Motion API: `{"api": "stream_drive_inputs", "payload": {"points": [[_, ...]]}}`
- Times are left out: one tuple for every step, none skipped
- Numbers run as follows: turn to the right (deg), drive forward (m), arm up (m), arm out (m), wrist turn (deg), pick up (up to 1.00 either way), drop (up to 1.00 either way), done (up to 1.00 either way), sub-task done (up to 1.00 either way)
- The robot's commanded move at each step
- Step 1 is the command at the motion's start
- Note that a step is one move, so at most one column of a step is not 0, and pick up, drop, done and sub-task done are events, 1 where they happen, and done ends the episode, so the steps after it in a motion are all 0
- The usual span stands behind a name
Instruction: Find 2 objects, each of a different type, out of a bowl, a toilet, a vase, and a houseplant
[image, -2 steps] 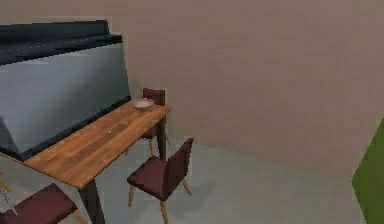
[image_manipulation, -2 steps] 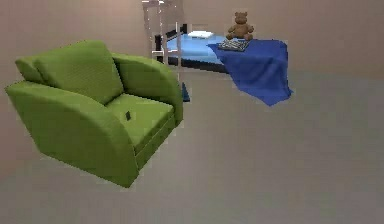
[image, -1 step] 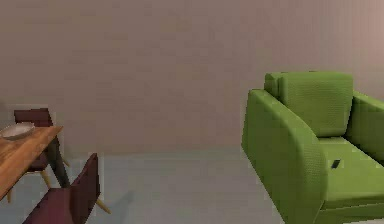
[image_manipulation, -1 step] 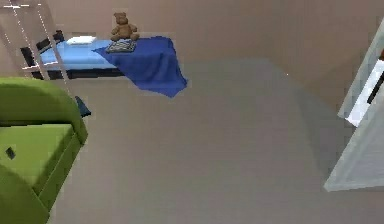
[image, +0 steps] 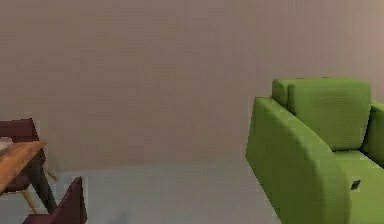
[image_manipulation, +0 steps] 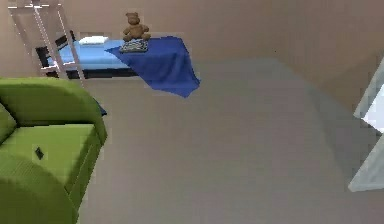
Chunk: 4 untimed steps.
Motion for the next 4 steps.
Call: {"api": "stream_drive_inputs", "payload": {"points": [[24.0, 0.00, 0.00, 0.00, 0.0, 0.00, 0.00, 0.00, 0.00], [3.0, 0.00, 0.00, 0.00, 0.0, 0.00, 0.00, 0.00, 0.00], [0.0, 0.50, 0.00, 0.00, 0.0, 0.00, 0.00, 0.00, 0.00], [-36.0, 0.00, 0.00, 0.00, 0.0, 0.00, 0.00, 0.00, 0.00]]}}
